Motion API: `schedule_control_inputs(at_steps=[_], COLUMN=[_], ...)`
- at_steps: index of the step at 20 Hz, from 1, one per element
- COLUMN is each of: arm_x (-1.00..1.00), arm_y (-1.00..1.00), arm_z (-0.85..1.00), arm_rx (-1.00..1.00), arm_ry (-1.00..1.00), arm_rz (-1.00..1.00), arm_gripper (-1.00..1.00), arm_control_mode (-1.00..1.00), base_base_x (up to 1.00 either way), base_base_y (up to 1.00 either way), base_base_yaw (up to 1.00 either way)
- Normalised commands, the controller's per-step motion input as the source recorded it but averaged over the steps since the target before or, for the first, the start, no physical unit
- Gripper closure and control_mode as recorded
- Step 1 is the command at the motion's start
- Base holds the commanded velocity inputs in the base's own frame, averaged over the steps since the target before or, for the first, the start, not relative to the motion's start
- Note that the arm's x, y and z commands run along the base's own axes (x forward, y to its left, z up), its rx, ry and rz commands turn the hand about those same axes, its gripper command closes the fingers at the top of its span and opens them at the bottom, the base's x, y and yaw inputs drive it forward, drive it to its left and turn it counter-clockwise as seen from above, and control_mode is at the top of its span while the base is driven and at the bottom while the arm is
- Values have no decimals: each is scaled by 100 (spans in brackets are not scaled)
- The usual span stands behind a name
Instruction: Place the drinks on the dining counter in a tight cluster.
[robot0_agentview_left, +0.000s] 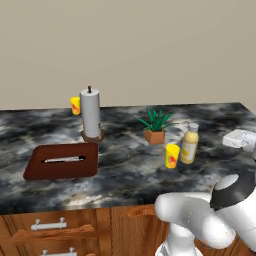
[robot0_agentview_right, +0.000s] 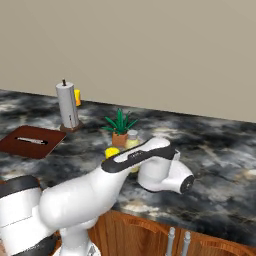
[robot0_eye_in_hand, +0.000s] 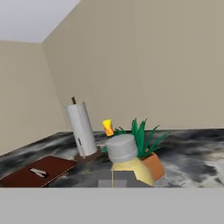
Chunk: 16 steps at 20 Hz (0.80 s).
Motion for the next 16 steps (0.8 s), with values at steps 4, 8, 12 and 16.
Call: schedule_control_inputs(at_steps=[4,8,12,16], arm_x=[-23,-2,0,0], arm_y=[49,46,69,41], arm_z=[57,49,52,34], arm_rx=[-20,-28,-31,-23], arm_ry=[13,18,23,18], arm_rz=[-20,-13,-9,-11], arm_gripper=[100,100,-100,-100], arm_control_mode=[-100,-100,-100,-100], base_base_x=[0,0,0,0], base_base_y=[0,0,0,0], base_base_yaw=[0,0,0,0])
